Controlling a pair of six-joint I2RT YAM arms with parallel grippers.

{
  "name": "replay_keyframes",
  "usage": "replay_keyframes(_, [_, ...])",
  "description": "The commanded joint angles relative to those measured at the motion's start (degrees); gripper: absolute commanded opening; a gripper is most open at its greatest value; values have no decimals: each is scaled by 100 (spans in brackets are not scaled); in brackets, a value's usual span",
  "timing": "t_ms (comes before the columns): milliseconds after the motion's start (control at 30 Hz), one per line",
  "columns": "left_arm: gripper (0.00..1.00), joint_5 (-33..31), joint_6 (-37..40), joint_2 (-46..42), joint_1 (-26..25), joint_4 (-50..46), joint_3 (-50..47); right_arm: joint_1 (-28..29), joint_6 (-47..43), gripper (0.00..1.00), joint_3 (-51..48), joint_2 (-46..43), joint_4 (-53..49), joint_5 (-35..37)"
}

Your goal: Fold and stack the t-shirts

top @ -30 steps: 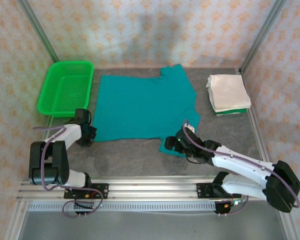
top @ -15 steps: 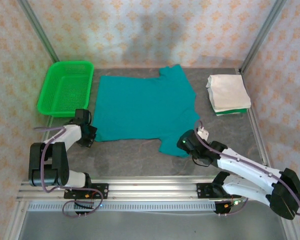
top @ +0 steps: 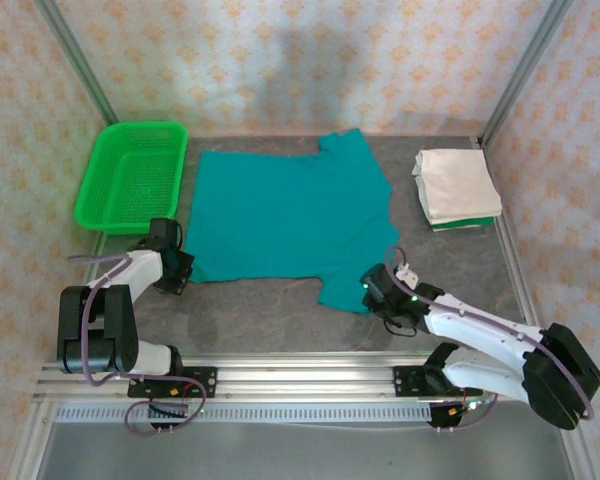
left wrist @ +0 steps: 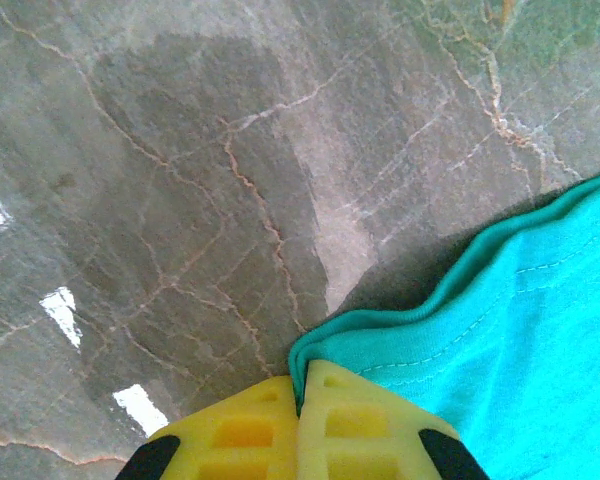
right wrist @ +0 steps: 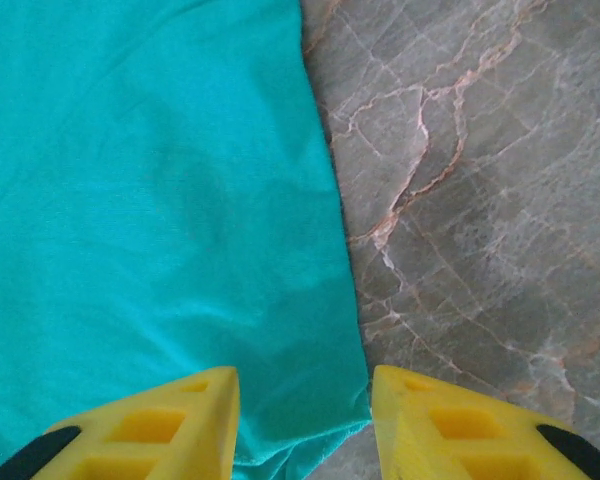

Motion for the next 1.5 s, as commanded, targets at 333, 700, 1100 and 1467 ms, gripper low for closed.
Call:
replay_keyframes(333, [0,26,90,10,-22,52,-56,-38,-68,40,0,615,475,-406])
replay_keyframes(700, [0,11,142,-205,-19,-134,-29,-38,-40,0,200,189,-473,49])
replay_keyframes(1100, [0,-79,24,-1159,-272,-863,-426,324,674,0,-19,-1562,-2183,-43])
replay_keyframes(1467, [0,-446,-239,-2564,-598,-1710,-312,399,290,0,1122,-1591,-2472,477])
